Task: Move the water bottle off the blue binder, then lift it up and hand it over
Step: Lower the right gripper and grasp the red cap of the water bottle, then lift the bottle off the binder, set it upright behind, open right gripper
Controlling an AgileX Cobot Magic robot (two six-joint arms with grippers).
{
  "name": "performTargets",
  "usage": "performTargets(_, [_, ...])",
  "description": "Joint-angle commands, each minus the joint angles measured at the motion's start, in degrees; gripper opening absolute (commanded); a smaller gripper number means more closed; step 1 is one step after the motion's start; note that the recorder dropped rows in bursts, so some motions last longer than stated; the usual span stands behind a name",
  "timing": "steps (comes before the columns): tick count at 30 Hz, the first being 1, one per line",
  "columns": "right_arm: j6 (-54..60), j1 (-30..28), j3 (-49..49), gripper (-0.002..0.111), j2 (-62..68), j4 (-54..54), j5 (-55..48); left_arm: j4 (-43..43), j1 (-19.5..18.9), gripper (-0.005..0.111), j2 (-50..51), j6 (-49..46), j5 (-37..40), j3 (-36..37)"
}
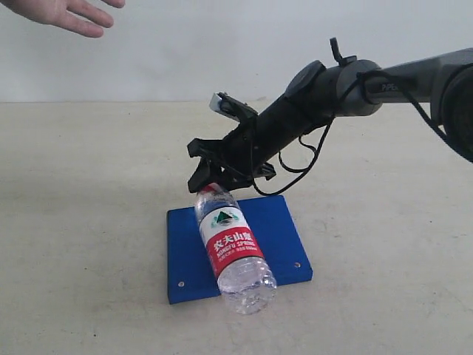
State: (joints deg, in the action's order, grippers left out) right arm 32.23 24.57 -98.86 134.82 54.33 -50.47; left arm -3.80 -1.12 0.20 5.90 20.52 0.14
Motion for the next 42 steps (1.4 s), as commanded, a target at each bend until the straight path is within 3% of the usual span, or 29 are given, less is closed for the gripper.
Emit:
performTargets(1, [2.79, 0.0, -0.17, 0.0, -0.48, -1.78, -0.09, 0.16, 0.32, 0.004, -0.2, 0.49, -0.27, -0.14])
performTargets(9, [5.97, -0.64, -0.73, 0.0, -6.91, -3.08, 5.37, 0.16, 0.32, 0.004, -0.2, 0.49, -0.27, -0.14])
performTargets(23, [4.93, -4.11, -0.09, 0.0, -20.83, -23.92, 25.47, 0.16, 0.32, 0.004, -0.2, 0.49, -0.27, -0.14])
performTargets(37, [4.66, -4.11, 13.48, 0.0, -24.02, -27.23, 46.61, 0.16, 0.32, 0.004, -0.2, 0.49, -0.27, -0.14])
performTargets(42, [5.84, -4.11, 14.81, 0.0, -24.02, -27.23, 49.3, 0.16, 0.32, 0.004, -0.2, 0.49, -0.27, -0.14])
